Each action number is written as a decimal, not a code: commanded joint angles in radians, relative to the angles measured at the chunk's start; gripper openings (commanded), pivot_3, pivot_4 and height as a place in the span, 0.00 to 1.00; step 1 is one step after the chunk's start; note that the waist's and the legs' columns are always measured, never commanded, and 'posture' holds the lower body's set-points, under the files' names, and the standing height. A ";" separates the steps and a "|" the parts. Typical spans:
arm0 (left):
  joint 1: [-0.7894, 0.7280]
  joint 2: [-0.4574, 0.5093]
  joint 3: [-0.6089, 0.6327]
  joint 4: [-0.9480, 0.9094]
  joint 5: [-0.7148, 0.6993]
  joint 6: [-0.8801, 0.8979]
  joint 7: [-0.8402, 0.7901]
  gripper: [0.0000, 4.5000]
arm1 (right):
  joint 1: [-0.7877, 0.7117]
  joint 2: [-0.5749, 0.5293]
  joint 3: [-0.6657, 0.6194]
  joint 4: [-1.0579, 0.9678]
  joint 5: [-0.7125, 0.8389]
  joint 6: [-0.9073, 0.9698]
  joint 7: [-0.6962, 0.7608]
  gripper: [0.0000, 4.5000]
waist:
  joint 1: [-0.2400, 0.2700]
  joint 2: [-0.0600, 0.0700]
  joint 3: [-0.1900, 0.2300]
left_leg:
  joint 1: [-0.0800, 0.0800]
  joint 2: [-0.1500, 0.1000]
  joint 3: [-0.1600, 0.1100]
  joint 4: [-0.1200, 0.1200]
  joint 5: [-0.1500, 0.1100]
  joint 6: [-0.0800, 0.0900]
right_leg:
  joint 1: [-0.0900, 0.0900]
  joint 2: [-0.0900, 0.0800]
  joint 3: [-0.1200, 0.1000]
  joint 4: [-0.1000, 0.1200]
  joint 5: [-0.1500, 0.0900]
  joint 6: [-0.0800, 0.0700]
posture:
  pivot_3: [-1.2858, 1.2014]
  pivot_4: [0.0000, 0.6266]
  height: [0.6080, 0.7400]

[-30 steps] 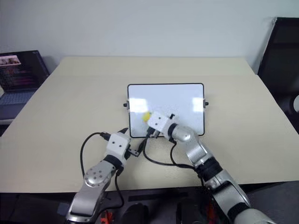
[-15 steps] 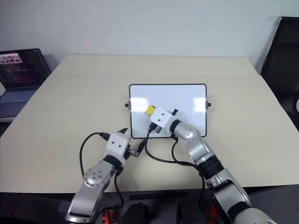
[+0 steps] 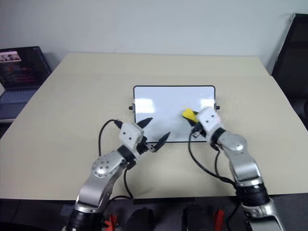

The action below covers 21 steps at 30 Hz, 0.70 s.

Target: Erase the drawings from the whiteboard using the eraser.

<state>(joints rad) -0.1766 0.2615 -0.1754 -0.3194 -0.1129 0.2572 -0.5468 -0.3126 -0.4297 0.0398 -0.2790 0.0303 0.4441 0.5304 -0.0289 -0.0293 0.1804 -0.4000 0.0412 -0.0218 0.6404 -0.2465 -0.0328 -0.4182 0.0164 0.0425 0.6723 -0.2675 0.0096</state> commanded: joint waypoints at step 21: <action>-0.336 0.059 -0.161 0.399 -0.056 -0.203 -0.466 1.00 | 0.127 -0.001 -0.483 -0.094 0.186 0.596 -0.211 0.23 | -0.005 0.001 0.000 | 0.000 -0.001 0.003 0.002 0.000 0.000 | -0.001 0.001 0.001 0.003 0.000 0.000 | 0.52 0.24 1.00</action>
<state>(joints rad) -0.5020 0.3216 -0.3385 0.0836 -0.1748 0.0878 -1.0047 -0.1743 -0.4214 -0.4152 -0.3614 0.1994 1.0372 0.3241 -0.0338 -0.0286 0.1808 -0.3999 0.0398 -0.0190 0.6421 -0.2464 -0.0325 -0.4194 0.0176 0.0440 0.6751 -0.2675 0.0101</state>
